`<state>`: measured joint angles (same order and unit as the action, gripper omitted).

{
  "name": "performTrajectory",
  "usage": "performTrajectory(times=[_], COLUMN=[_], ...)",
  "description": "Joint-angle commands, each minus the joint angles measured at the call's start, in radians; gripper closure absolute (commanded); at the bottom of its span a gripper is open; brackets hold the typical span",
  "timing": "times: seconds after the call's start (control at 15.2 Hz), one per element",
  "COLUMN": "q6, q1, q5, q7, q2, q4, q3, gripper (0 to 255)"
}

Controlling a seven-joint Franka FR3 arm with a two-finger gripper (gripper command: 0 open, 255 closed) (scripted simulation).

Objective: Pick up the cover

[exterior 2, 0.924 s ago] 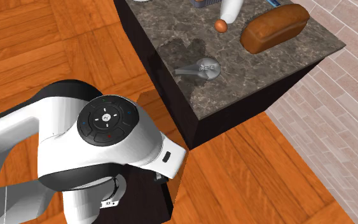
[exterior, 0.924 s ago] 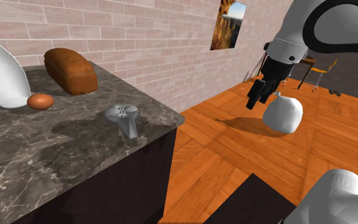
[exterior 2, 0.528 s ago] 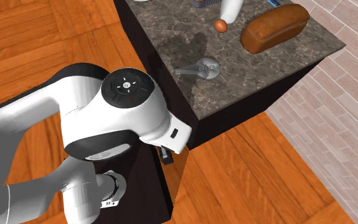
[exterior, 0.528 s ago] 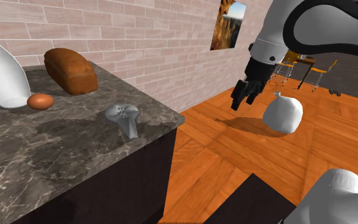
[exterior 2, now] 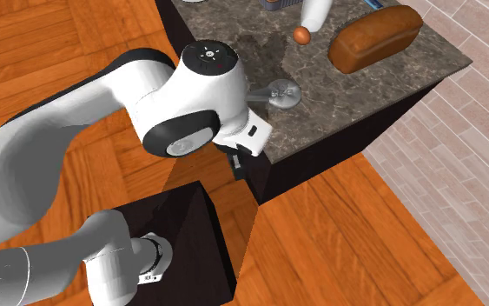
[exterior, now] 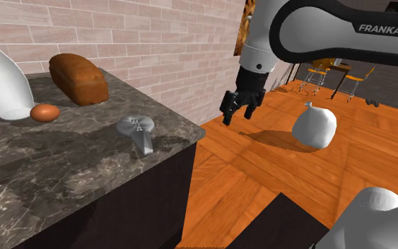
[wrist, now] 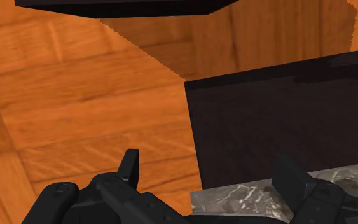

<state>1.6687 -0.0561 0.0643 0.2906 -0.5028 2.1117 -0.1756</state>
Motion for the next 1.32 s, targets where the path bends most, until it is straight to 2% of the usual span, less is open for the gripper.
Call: performTrajectory(times=[0.0, 0.4, 0.73, 0.99, 1.25], q6=[0.020, 0.046, 0.041, 0.012, -0.049], q1=[-0.003, -0.016, -0.042, -0.082, -0.151], q5=[0.005, -0.013, -0.065, -0.126, -0.197], q7=[0.049, 0.196, 0.322, 0.420, 0.504], q2=[0.069, 0.275, 0.471, 0.645, 0.841], q4=[-0.045, -0.210, -0.391, -0.573, -0.806], q3=[-0.034, -0.127, -0.190, -0.225, -0.238], gripper=[0, 0, 0, 0, 0])
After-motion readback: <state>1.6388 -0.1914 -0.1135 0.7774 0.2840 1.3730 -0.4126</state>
